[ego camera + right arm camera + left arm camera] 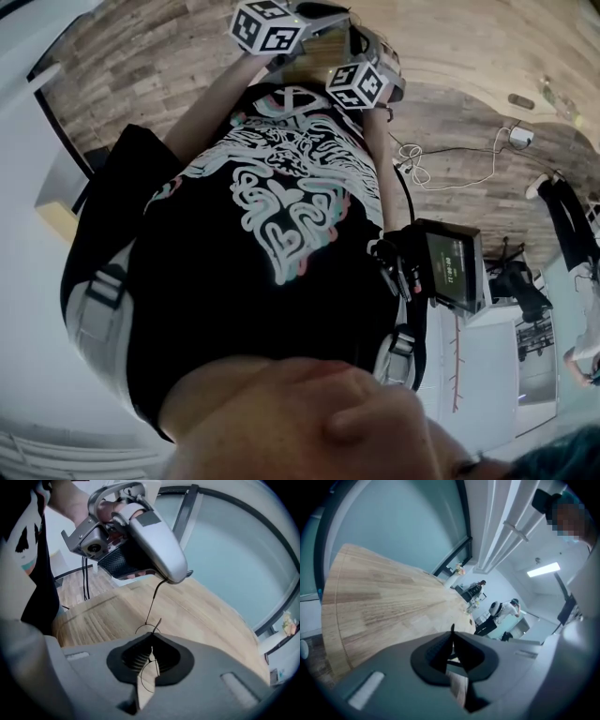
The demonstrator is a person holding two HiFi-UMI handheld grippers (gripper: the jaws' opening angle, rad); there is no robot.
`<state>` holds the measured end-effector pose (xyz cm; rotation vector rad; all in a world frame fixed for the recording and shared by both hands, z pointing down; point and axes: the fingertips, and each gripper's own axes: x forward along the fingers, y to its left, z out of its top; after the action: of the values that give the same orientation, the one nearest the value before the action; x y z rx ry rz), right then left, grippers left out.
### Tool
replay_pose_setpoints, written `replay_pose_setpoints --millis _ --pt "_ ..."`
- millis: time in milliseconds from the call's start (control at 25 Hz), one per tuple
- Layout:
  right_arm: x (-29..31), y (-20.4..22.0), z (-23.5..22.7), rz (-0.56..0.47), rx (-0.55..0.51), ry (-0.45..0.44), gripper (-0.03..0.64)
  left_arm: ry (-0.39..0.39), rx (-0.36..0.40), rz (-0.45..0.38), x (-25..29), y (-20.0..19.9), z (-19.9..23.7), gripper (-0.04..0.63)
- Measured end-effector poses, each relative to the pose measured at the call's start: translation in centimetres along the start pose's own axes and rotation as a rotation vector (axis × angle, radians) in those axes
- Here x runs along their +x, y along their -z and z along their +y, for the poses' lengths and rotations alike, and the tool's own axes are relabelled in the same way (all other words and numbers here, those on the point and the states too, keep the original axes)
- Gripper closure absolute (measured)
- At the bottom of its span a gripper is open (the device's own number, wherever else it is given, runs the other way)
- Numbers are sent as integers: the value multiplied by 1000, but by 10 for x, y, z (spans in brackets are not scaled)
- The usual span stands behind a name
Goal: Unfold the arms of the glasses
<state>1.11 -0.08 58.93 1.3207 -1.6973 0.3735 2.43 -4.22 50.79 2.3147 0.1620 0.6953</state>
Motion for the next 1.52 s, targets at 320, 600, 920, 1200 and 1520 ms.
replay_pose_setpoints --millis 320,600,920,1200,1520 --pt "-14 -10 -20 -101 146 17 609 -5 -1 -24 -1 -9 2 589" --pt "-29 -15 -34 -168 171 48 609 -15 1 -43 -3 -15 7 589" --pt "-47 -21 -48 -341 347 29 609 -26 -17 -55 -7 -15 18 591" --pt "-63 -29 -60 -479 436 2 609 -40 22 -59 -11 -22 20 591" --pt "-83 -26 -76 -634 631 -99 609 -54 2 -75 -17 -30 30 591"
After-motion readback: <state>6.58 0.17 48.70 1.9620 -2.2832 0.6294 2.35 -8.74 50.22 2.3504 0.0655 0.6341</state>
